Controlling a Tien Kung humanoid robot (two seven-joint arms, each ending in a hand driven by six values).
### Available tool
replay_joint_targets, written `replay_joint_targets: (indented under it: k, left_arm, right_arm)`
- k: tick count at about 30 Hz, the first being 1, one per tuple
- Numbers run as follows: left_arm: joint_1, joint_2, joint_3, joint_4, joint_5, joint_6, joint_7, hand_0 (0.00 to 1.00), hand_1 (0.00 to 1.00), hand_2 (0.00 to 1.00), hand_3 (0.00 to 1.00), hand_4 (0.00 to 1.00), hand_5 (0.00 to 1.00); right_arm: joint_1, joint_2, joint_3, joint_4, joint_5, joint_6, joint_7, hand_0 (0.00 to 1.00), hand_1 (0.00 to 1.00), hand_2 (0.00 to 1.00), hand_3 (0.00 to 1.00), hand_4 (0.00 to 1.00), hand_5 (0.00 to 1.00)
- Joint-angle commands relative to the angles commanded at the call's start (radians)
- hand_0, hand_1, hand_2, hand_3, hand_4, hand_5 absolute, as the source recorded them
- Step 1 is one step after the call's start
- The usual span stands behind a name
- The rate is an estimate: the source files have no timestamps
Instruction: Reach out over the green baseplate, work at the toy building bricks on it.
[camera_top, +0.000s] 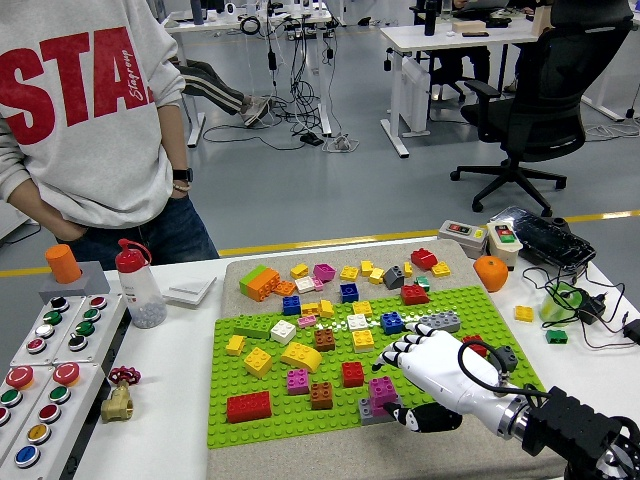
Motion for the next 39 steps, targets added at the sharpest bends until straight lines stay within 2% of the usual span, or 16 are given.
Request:
replay_joint_targets:
  k: [12,39]
  left_arm:
    - [0.003,0.000,-0.001,0.000,0.002,-0.001,0.001,0.660,0.616,0.623,0.446,0.362,0.998]
    - [-0.002,0.002,0.002,0.001,0.000,-0.002,-0.001,0.659,0.615,0.623,0.446,0.361,0.998]
  right_arm:
    - [0.001,0.005,-0.013,-0.023,0.008,-0.003,0.014,0.794,0.680,0.641,0.698,0.585,0.380]
    - [0.018,0.019,-0.033,-0.074,0.014,0.016,0.018,0.797,0.699,0.652,0.677,0.545,0.331]
